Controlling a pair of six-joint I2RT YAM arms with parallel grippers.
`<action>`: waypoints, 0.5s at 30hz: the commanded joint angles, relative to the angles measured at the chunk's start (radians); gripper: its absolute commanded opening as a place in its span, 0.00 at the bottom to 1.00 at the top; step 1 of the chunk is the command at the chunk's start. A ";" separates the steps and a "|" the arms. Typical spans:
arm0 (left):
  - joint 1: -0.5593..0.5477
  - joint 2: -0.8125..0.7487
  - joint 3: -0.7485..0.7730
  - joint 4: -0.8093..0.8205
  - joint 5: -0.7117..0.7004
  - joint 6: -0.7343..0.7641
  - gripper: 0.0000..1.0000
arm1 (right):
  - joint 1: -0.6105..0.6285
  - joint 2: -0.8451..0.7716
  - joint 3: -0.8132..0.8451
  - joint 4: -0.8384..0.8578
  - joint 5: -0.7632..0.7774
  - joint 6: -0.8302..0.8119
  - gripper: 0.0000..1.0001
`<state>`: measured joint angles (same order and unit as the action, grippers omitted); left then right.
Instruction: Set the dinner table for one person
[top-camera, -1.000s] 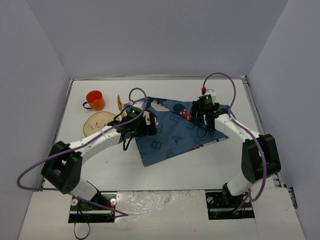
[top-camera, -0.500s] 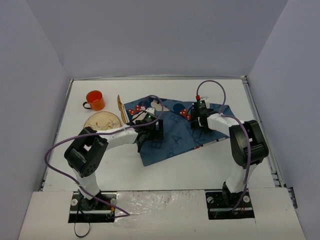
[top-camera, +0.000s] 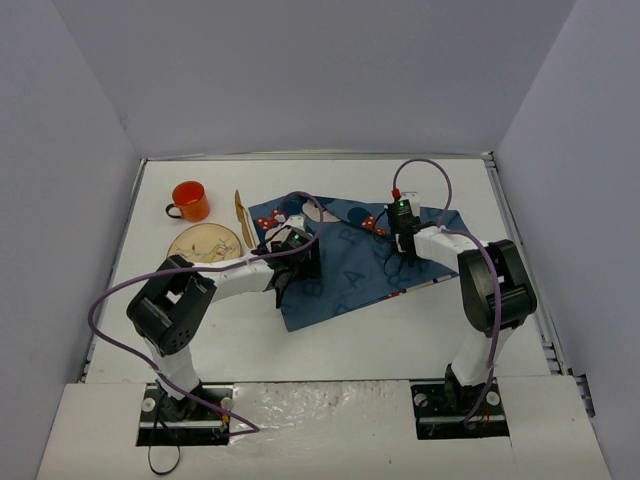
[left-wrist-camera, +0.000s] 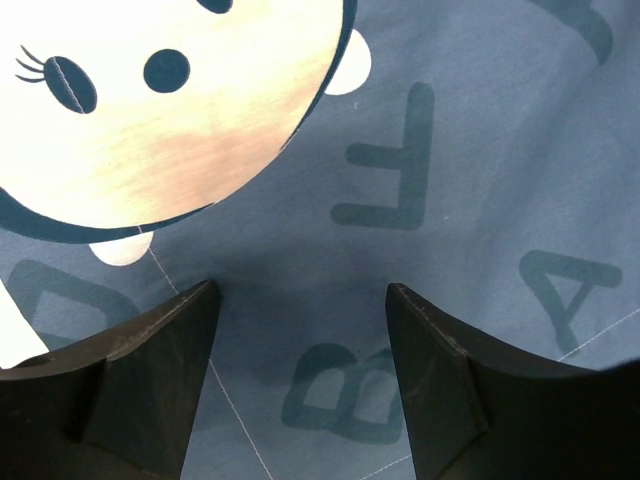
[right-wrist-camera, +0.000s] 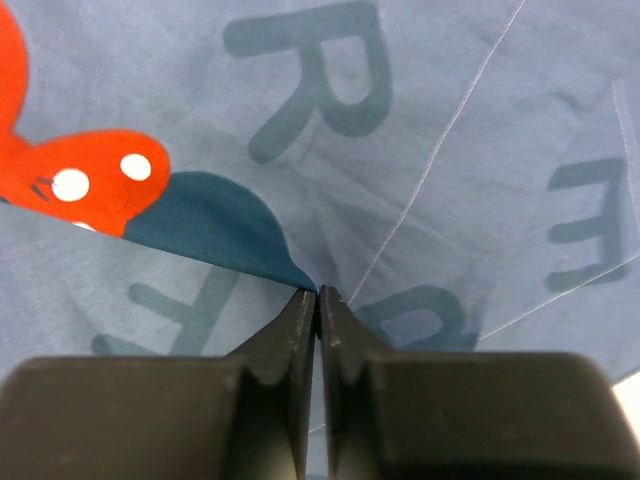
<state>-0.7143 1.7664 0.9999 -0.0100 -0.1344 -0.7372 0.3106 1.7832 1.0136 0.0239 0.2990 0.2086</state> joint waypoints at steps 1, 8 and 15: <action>0.001 -0.020 -0.057 -0.115 -0.014 -0.005 0.61 | -0.031 -0.017 0.189 -0.038 0.071 -0.024 0.00; 0.001 -0.045 -0.048 -0.162 -0.049 0.051 0.59 | -0.110 0.160 0.625 -0.099 0.060 -0.170 0.00; -0.001 -0.039 -0.020 -0.179 -0.048 0.065 0.59 | -0.169 0.406 1.092 -0.122 0.138 -0.228 0.41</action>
<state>-0.7143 1.7355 0.9764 -0.0643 -0.1711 -0.6903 0.1638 2.0996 1.9234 -0.0895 0.3493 0.0494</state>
